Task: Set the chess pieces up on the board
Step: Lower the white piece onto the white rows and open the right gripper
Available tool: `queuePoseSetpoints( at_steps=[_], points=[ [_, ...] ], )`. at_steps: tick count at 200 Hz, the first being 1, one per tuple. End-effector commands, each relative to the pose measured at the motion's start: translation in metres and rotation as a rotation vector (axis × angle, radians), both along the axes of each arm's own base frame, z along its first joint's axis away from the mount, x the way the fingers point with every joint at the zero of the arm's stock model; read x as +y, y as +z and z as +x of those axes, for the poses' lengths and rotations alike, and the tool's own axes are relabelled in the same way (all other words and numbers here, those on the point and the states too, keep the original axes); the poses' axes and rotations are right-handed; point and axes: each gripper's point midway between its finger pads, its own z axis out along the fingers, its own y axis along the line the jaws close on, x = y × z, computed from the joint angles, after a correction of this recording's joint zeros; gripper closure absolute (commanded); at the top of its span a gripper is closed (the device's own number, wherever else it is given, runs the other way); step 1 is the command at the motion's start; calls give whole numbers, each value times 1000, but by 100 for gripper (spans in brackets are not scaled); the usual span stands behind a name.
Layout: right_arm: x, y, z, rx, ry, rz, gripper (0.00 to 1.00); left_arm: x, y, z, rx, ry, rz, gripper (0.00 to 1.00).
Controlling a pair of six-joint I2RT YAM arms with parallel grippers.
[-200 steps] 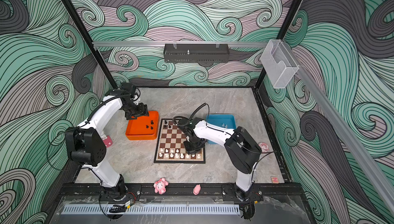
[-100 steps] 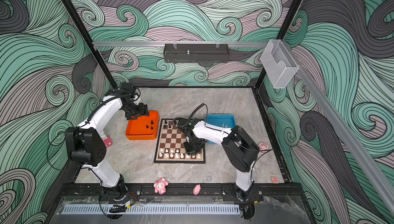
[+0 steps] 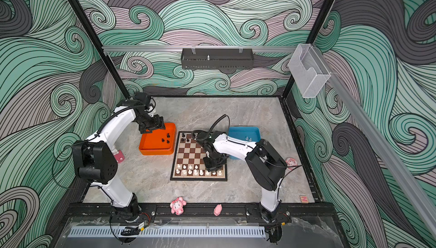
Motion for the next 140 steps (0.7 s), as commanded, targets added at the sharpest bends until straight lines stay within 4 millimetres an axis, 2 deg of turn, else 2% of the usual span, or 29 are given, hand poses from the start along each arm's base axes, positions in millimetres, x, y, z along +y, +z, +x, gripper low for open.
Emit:
queuePoseSetpoints(
  at_steps=[1, 98, 140],
  points=[
    [-3, -1, -2, 1, -8, -13, 86, 2, -1, -1, 5, -1, -7, 21],
    [-3, 13, 3, -37, -8, -1, 77, 2, 0, -1, 1, 2, -11, 21],
    [-2, 34, 12, -90, 0, 6, 74, 2, 3, -1, -8, 3, -7, 21]
  ],
)
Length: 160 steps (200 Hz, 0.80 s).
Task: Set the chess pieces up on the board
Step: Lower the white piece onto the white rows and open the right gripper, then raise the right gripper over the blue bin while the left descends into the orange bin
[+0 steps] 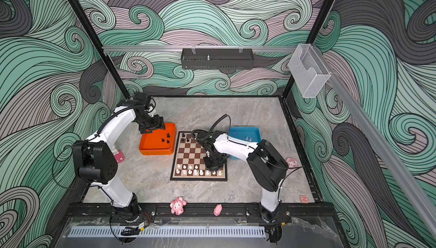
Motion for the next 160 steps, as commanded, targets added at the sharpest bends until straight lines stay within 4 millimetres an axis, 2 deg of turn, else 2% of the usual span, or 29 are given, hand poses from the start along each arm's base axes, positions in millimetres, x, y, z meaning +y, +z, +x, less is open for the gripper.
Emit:
queuePoseSetpoints(
  at_steps=[1, 34, 70, 89, 105, 109, 111, 160],
  points=[
    [0, 26, 10, -71, 2, 8, 74, 3, 4, -1, -9, 4, -6, 21],
    [1, 49, 22, -131, 5, 33, 69, 4, 4, -1, -7, 13, 1, 21],
    [-5, 82, 51, -223, -38, 95, 60, 9, 2, -3, 10, 37, 23, 20],
    [-12, 100, 71, -282, -69, 118, 41, 13, 1, -2, 23, 58, 38, 18],
    [-23, 115, 89, -334, -108, 129, 15, 17, -2, -3, 38, 68, 52, 17],
    [-26, 119, 93, -347, -120, 131, 4, 18, -3, -3, 44, 69, 57, 16],
    [-28, 121, 95, -355, -126, 133, 1, 18, -3, -3, 44, 70, 59, 16],
    [-76, 153, 135, -459, -309, 229, 1, 24, -18, -5, 87, 76, 82, 7]
  ],
)
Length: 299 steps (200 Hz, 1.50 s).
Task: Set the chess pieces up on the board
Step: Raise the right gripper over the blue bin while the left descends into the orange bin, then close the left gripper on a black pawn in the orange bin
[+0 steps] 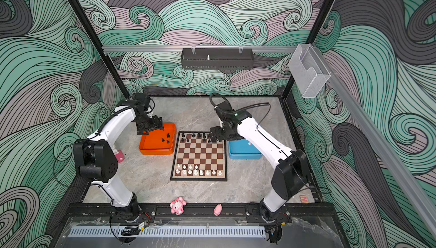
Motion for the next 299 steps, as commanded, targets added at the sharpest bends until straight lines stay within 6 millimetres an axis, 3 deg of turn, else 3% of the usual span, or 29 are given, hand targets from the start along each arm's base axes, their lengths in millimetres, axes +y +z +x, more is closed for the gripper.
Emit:
queuePoseSetpoints(
  at_steps=[1, 35, 65, 109, 186, 299],
  points=[
    [-24, 21, 14, -70, -68, 51, 1, 9, -7, -2, 40, 20, 31, 6],
    [-61, 18, 25, -65, -185, 118, 1, 10, -18, 2, 53, 24, 38, 3],
    [-75, 11, 27, -28, -217, 179, 1, 11, -32, 7, 65, 40, 48, 1],
    [-81, 4, 27, -8, -221, 197, 0, 12, -56, 13, 86, 59, 52, 1],
    [-90, -12, 25, 29, -227, 195, 0, 12, -92, 15, 138, 54, 71, 31],
    [-93, -26, 27, 60, -233, 201, 0, 3, -107, 18, 159, 21, 96, 48]
  ],
)
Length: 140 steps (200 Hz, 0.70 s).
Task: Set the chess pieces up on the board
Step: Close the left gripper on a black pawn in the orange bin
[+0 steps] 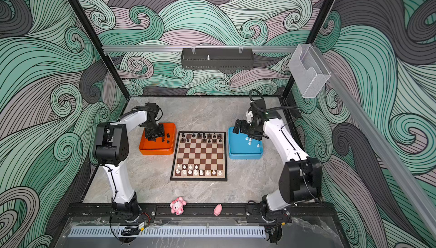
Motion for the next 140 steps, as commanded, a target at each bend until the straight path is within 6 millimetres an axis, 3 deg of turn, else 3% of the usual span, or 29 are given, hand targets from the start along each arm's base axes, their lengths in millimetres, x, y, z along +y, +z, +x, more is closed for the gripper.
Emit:
queuePoseSetpoints(
  at_steps=[1, 140],
  points=[
    [-1, -5, 0, 10, 6, 6, 0, -2, -1, 2, 2, -12, 22, 48],
    [-3, -11, 1, 22, 7, 19, 0, -10, 1, 6, 3, -54, 79, 69]
  ],
)
